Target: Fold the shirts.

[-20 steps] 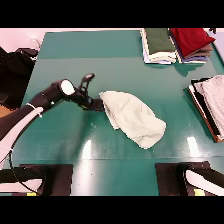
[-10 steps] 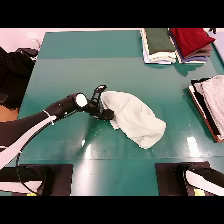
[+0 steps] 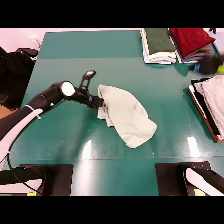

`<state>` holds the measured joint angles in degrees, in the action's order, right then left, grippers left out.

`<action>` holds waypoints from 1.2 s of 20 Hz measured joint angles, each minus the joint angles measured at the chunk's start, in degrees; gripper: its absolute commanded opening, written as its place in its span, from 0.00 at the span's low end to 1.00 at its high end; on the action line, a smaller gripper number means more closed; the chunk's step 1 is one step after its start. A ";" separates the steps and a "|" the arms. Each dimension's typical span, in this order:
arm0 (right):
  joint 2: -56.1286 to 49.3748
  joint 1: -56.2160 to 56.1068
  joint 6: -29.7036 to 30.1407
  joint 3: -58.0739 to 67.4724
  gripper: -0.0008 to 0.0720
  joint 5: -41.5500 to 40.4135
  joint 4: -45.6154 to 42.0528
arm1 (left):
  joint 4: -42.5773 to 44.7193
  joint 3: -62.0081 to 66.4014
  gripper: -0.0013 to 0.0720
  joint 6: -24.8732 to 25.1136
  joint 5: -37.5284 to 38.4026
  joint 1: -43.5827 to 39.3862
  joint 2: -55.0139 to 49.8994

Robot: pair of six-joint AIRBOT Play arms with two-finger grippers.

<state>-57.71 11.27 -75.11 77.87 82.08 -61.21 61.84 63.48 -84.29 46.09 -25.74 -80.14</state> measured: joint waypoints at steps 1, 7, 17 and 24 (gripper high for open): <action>1.42 1.55 -0.07 -6.38 0.67 -0.39 -0.42 | 0.44 0.20 0.05 0.13 0.26 0.96 0.46; 4.11 4.17 0.37 -39.63 0.67 -9.49 8.17 | 1.33 0.57 0.05 0.33 1.09 2.89 1.46; -10.12 -13.09 3.39 -41.64 0.04 -22.08 19.76 | 2.80 0.66 0.05 0.35 2.97 3.56 1.77; -3.67 -9.53 4.48 -23.78 0.04 -20.59 16.35 | 6.45 1.86 0.05 0.33 4.98 13.22 12.37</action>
<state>-61.39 1.74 -70.63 54.08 61.49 -44.86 68.29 65.34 -83.96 51.07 -12.51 -67.77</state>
